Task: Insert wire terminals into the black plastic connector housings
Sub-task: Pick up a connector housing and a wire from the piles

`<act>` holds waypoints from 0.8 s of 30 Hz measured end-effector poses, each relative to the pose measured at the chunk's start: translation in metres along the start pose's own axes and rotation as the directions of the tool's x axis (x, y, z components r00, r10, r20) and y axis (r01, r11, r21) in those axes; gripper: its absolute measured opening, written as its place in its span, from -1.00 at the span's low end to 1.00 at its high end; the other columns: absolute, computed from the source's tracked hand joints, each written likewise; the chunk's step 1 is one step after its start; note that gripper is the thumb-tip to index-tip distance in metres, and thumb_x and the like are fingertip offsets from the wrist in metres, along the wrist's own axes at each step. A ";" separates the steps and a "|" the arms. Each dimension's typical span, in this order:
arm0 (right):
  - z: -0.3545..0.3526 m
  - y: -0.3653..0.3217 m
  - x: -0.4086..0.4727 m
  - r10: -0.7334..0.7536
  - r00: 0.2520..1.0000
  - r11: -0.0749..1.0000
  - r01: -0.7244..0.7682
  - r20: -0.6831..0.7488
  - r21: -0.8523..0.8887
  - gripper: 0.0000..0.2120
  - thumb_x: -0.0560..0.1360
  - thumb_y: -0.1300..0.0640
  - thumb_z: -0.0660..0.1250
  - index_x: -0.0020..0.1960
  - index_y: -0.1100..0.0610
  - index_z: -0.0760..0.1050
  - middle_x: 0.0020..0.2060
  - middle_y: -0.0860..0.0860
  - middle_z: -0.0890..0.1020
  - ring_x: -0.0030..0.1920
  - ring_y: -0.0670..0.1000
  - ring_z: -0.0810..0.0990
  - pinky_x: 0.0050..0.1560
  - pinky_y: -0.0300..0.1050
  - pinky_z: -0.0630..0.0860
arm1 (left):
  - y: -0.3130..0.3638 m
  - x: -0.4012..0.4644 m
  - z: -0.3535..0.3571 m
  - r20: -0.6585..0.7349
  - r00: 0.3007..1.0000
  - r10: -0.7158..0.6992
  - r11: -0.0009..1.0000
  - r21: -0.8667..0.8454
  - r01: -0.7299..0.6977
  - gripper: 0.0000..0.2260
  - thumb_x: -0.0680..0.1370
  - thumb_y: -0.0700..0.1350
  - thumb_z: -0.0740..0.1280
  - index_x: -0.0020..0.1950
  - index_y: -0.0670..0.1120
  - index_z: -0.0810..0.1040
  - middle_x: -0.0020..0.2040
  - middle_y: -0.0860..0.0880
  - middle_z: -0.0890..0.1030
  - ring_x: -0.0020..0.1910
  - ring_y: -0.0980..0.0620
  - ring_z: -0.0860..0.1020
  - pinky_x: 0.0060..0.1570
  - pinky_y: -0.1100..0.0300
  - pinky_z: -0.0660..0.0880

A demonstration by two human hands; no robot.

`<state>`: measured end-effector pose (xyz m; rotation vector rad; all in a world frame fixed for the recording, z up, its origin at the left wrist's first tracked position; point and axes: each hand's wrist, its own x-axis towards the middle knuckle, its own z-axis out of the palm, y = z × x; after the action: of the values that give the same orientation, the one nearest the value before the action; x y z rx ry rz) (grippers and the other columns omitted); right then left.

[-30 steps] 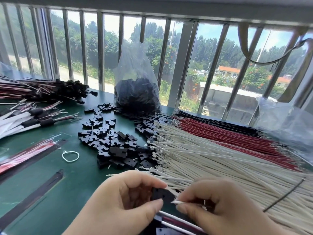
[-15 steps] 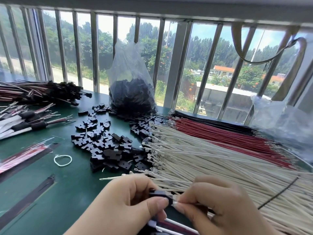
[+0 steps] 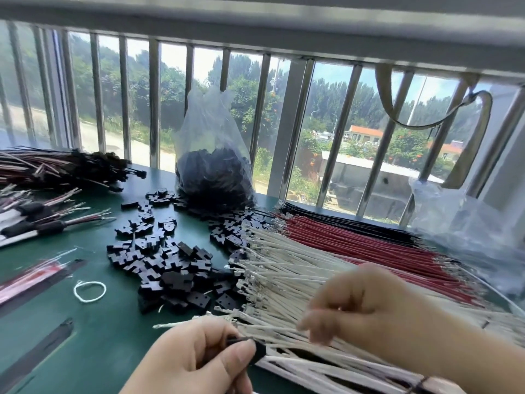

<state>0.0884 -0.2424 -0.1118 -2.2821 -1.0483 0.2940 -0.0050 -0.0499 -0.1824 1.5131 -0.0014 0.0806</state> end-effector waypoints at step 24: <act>-0.028 0.082 0.110 0.173 0.906 0.691 -0.391 -0.386 -0.608 -0.89 0.55 0.13 0.29 -0.16 0.01 0.48 -0.18 -0.09 0.57 -0.20 -0.09 0.57 -0.16 -0.17 0.58 | 0.010 0.071 -0.019 -0.152 0.983 0.100 0.992 0.096 -0.086 -0.75 0.53 -0.07 0.33 -0.34 -0.06 0.59 -0.45 -0.05 0.59 -0.54 0.09 0.42 -0.56 0.38 0.31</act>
<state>0.2233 -0.2136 -0.1337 -3.0290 -0.6867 -0.3924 0.0642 -0.0266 -0.1699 1.5921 0.0578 0.2778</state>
